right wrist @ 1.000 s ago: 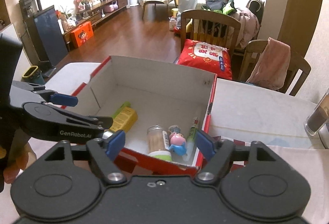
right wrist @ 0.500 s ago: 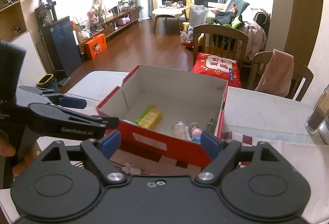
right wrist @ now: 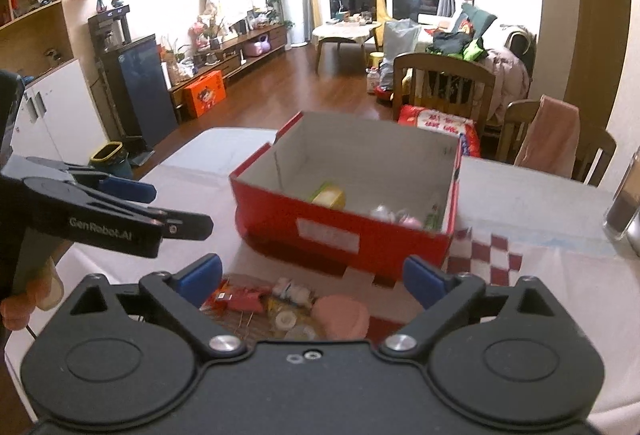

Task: Organize rigid objects
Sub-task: 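Move both tools back over the remaining items, then grasp the red horse toy with the left tool while the right tool grasps the teal sharpener, then carry the horse toy and teal sharpener with both tools into the shoebox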

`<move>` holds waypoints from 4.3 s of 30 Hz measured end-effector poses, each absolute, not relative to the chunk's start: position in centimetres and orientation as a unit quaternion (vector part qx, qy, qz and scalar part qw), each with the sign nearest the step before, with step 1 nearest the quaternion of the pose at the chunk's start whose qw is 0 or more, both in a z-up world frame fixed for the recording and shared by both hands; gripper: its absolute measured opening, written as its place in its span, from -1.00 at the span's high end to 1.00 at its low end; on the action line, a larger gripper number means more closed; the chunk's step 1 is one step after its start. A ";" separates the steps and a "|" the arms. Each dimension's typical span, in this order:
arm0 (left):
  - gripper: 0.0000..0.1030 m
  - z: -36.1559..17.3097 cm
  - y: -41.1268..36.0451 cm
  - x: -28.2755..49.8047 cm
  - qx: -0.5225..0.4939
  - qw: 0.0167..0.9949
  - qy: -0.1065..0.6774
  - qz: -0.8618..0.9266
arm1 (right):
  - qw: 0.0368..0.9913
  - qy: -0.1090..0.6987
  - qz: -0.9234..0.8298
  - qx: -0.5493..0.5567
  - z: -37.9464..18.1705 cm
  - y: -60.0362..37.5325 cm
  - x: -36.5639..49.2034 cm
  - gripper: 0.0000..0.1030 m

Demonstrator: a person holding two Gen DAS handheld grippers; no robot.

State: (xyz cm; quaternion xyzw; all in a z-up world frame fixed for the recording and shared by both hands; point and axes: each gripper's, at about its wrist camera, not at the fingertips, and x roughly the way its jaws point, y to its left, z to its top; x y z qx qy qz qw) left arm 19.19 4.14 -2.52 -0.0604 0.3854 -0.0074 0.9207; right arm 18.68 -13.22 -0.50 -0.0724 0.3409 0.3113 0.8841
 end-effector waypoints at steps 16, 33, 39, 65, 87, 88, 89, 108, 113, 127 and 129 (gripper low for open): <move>-1.00 -10.6 5.2 17.1 -0.088 0.892 0.442 0.021 | 0.863 0.386 0.305 -0.110 -7.1 -12.8 16.8 -0.84; -1.00 -17.0 7.0 19.3 -0.053 0.882 0.464 0.069 | 0.847 0.428 0.290 -0.125 -12.0 -12.3 19.1 -0.62; -1.00 -18.0 6.8 20.3 -0.032 0.878 0.471 0.080 | 0.841 0.434 0.290 -0.142 -13.3 -11.7 19.7 -0.46; 0.19 -17.6 4.7 21.4 0.005 0.896 0.444 0.019 | 0.837 0.450 0.280 -0.134 -14.6 -11.7 20.4 0.31; 0.36 -13.3 7.3 18.7 -0.046 0.901 0.426 0.058 | 0.862 0.416 0.271 -0.099 -7.6 -12.7 18.5 0.31; 0.36 -12.7 7.4 18.6 -0.049 0.903 0.423 0.058 | 0.864 0.411 0.272 -0.102 -6.9 -12.6 18.4 0.31; 0.36 -12.1 7.4 18.5 -0.050 0.905 0.420 0.057 | 0.866 0.407 0.273 -0.103 -6.4 -12.6 18.4 0.31; 0.36 -1.3 5.1 21.2 -0.036 0.941 0.336 0.016 | 0.900 0.311 0.285 -0.108 2.1 -11.0 21.6 0.31; 0.36 0.7 4.7 23.3 -0.022 0.948 0.318 0.011 | 0.908 0.284 0.286 -0.114 3.7 -10.2 23.7 0.31; 0.36 -0.5 5.0 31.6 -0.025 0.937 0.349 0.013 | 0.908 0.297 0.266 -0.131 1.4 -8.9 31.5 0.31; 0.36 -1.1 5.1 32.6 -0.027 0.934 0.357 0.014 | 0.906 0.302 0.264 -0.132 0.8 -8.8 32.5 0.31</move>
